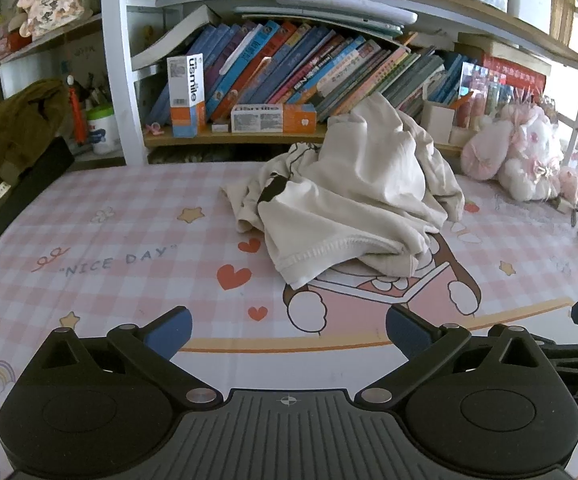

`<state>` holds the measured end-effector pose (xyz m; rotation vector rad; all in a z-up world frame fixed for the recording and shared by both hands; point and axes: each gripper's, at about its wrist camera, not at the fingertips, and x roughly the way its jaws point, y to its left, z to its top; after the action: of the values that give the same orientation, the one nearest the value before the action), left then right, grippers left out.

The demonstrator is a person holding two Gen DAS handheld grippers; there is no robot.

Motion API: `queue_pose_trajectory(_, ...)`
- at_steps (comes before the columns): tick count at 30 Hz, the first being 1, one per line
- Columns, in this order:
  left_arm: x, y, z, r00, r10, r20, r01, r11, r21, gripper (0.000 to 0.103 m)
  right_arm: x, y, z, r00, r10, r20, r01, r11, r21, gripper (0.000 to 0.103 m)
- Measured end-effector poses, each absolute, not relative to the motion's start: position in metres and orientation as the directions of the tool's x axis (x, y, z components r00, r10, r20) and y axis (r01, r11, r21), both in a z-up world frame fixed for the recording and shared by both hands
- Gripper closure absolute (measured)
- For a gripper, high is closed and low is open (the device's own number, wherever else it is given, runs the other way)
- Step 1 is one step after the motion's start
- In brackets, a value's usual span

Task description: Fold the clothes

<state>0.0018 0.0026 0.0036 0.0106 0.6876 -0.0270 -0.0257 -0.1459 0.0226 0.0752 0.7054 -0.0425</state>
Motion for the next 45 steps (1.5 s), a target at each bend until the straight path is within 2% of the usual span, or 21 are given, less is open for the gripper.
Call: queue_pose_trajectory(45,0.0033,0.0054,0.0004,0.763,-0.036,-0.645,0.035,0.999,-0.014,0.000,-0.0217,-0.1415,0.0190,0.751,-0.016,-0.660,0.065,0.997,0.050,0.000)
